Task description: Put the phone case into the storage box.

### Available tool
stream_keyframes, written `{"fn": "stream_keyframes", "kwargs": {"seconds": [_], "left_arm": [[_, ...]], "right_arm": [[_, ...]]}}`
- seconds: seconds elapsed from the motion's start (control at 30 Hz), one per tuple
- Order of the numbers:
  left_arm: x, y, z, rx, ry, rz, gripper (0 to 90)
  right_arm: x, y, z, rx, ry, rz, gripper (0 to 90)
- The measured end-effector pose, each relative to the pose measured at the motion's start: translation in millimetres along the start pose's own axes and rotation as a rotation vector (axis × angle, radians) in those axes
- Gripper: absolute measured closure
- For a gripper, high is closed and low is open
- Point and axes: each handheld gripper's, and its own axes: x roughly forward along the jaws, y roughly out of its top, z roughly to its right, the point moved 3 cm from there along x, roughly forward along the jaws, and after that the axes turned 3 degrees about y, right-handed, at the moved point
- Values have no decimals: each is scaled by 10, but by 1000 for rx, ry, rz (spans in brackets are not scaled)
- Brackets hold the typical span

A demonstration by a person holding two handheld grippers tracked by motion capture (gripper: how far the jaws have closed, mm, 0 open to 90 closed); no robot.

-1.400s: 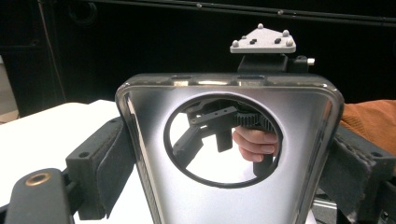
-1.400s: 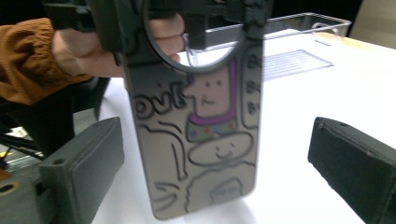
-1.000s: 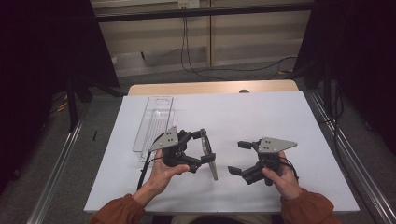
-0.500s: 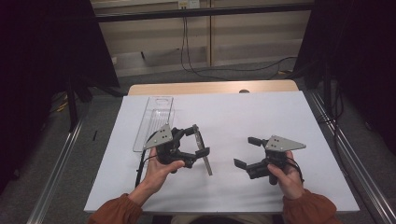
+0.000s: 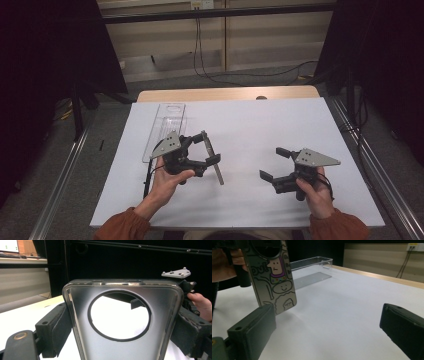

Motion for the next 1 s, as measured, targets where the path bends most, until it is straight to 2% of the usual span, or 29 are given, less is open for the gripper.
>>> {"fn": "stream_keyframes", "kwargs": {"seconds": [0.1,0.17,0.2,0.3,0.33,0.37,0.4,0.47,0.63,0.67,0.77,0.97,1.0], "left_arm": [[-12,1,-17,6,42,-31,128],[-11,3,-22,3,60,-28,128],[-13,6,-25,4,61,-28,128],[-28,30,-43,0,62,-17,128],[-42,44,-54,2,74,-13,128],[-42,44,-54,2,74,-13,128],[-47,49,-60,2,77,-10,128],[-64,57,-76,9,101,-18,128],[-94,74,-97,-1,129,-11,128],[-111,86,-104,-2,138,-10,128],[-127,101,-110,-2,124,-7,128],[-161,148,-110,-8,152,9,128],[-181,153,-119,7,158,-15,128]], "right_arm": [[-56,-31,34,2,-44,8,0],[-93,-47,52,6,-57,7,0],[-117,-55,70,5,-84,18,0],[-149,-62,83,2,-91,20,0],[-183,-71,97,-8,-117,21,0],[-183,-71,97,-8,-117,21,0],[-215,-74,114,-16,-175,34,0],[-249,-77,126,-14,-189,38,0],[-315,-92,140,-13,-221,54,0],[-352,-105,145,-2,-250,59,0],[-389,-122,157,-2,-277,62,0],[-506,-162,165,4,-312,68,0],[-524,-165,163,6,-323,77,0]]}}
